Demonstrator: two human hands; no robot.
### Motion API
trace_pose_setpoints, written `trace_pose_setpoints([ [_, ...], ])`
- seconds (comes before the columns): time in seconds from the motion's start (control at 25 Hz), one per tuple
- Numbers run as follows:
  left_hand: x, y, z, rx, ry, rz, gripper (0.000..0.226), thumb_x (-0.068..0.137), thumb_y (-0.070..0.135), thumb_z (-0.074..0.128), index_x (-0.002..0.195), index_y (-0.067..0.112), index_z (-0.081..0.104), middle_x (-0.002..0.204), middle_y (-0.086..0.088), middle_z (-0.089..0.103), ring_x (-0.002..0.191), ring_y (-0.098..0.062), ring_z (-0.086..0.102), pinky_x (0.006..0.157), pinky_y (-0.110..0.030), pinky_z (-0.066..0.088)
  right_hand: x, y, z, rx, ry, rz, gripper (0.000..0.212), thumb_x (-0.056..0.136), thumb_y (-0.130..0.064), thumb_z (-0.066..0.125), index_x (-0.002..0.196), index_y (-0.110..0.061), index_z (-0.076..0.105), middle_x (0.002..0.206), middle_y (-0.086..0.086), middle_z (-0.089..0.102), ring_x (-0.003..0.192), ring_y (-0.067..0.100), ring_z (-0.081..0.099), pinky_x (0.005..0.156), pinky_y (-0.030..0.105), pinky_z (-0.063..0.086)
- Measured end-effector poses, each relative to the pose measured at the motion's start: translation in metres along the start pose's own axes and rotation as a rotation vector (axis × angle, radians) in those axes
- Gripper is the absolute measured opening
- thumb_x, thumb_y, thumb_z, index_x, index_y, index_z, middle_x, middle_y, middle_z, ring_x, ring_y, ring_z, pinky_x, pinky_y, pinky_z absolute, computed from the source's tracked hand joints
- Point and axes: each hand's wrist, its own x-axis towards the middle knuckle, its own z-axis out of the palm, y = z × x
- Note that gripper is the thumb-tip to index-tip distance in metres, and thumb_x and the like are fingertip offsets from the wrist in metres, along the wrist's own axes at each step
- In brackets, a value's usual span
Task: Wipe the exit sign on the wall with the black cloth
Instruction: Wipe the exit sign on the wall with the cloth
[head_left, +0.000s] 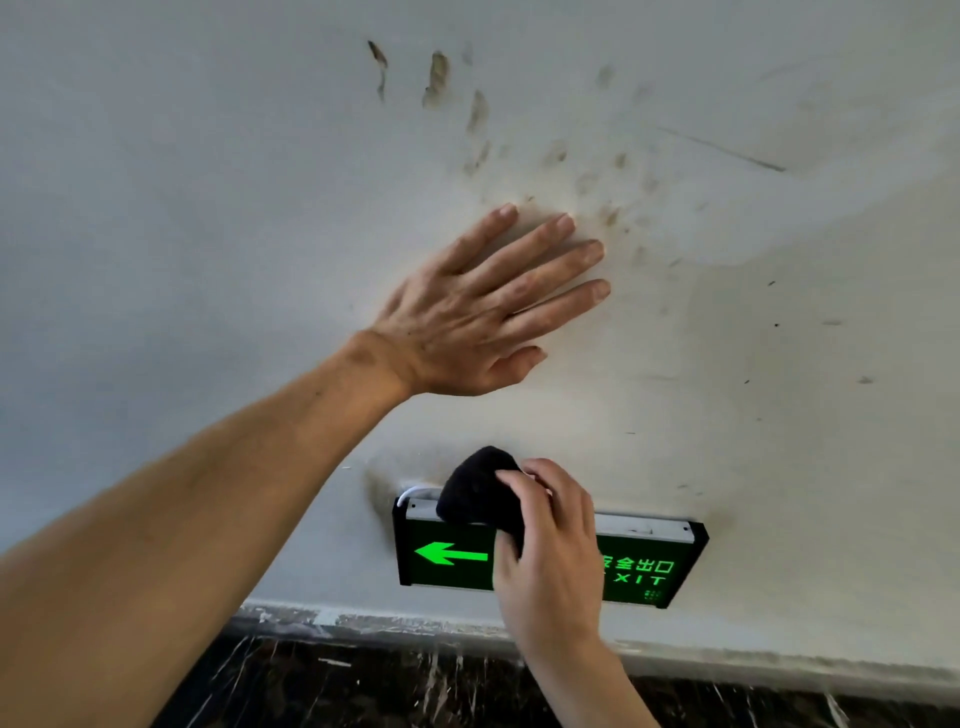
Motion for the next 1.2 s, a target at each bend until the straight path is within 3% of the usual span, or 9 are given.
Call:
trace_pose_setpoints([
  [0.08,0.001,0.000,-0.001,-0.007,-0.002,-0.007,0.067,0.095,0.039,0.048,0.155,0.016,0.029,0.158,-0.009,0.034,0.145,-0.032,0.029,0.123,-0.049,0.007,0.011,-0.009,0.017,-0.130,-0.196,-0.078,0.068,0.059,-0.002,0.080,0.122,-0.017,0.061,0.119,0.002,0.063,0.106,0.026,0.062,0.079,0.038,0.059],
  [0.16,0.001,0.001,-0.001,0.001,0.004,-0.004,0.066,0.095,0.039,0.048,0.154,0.015,0.031,0.157,-0.010,0.042,0.144,-0.032,0.031,0.122,-0.049,0.010,0.013,-0.014,0.036,-0.183,-0.382,-0.110,0.076,0.069,-0.004,0.071,0.137,-0.024,0.042,0.131,-0.001,0.054,0.117,0.027,0.052,0.090,0.043,0.052],
  [0.28,0.001,0.000,-0.001,0.006,0.001,-0.004,0.066,0.095,0.039,0.048,0.154,0.015,0.032,0.156,-0.010,0.043,0.144,-0.032,0.031,0.122,-0.049,0.010,0.005,-0.012,0.051,-0.271,-0.457,-0.204,0.078,0.059,-0.010,0.078,0.129,-0.022,0.046,0.125,0.000,0.057,0.108,0.027,0.058,0.086,0.041,0.052],
  [0.44,0.001,0.000,0.001,0.009,-0.016,-0.009,0.069,0.096,0.040,0.046,0.156,0.016,0.025,0.159,-0.008,0.029,0.146,-0.031,0.027,0.123,-0.049,0.007,0.000,-0.004,0.052,-0.315,-0.417,-0.192,0.084,0.037,-0.016,0.085,0.116,-0.019,0.057,0.108,-0.002,0.065,0.088,0.023,0.065,0.076,0.035,0.056],
  [0.68,-0.001,0.000,0.002,0.013,-0.001,-0.013,0.069,0.095,0.040,0.048,0.156,0.016,0.027,0.159,-0.007,0.029,0.147,-0.031,0.028,0.124,-0.049,0.011,-0.002,0.035,0.028,-0.392,-0.376,-0.167,0.061,0.053,-0.025,0.081,0.111,-0.020,0.064,0.102,-0.004,0.067,0.093,0.022,0.065,0.079,0.037,0.057],
  [0.84,0.000,0.000,0.002,0.019,0.021,-0.010,0.066,0.095,0.040,0.048,0.154,0.015,0.031,0.158,-0.008,0.031,0.146,-0.031,0.031,0.122,-0.049,0.015,-0.005,0.064,0.006,-0.455,-0.357,-0.127,0.065,0.047,-0.024,0.085,0.109,-0.022,0.067,0.102,-0.007,0.068,0.096,0.021,0.065,0.083,0.037,0.056],
  [1.0,0.001,0.000,-0.001,0.026,0.026,-0.012,0.066,0.094,0.040,0.050,0.153,0.015,0.034,0.157,-0.008,0.032,0.145,-0.031,0.032,0.122,-0.049,0.015,-0.006,0.085,-0.015,-0.512,-0.330,-0.056,0.067,0.043,-0.021,0.083,0.107,-0.026,0.066,0.100,-0.012,0.068,0.099,0.019,0.057,0.085,0.038,0.044],
  [1.2,0.002,0.000,-0.002,0.042,0.026,-0.008,0.068,0.092,0.040,0.053,0.152,0.015,0.034,0.156,-0.008,0.032,0.144,-0.031,0.032,0.122,-0.049,0.013,-0.007,0.107,-0.038,-0.476,-0.324,0.062,0.063,0.047,-0.012,0.079,0.107,-0.024,0.066,0.103,-0.010,0.068,0.098,0.021,0.064,0.084,0.038,0.054],
])
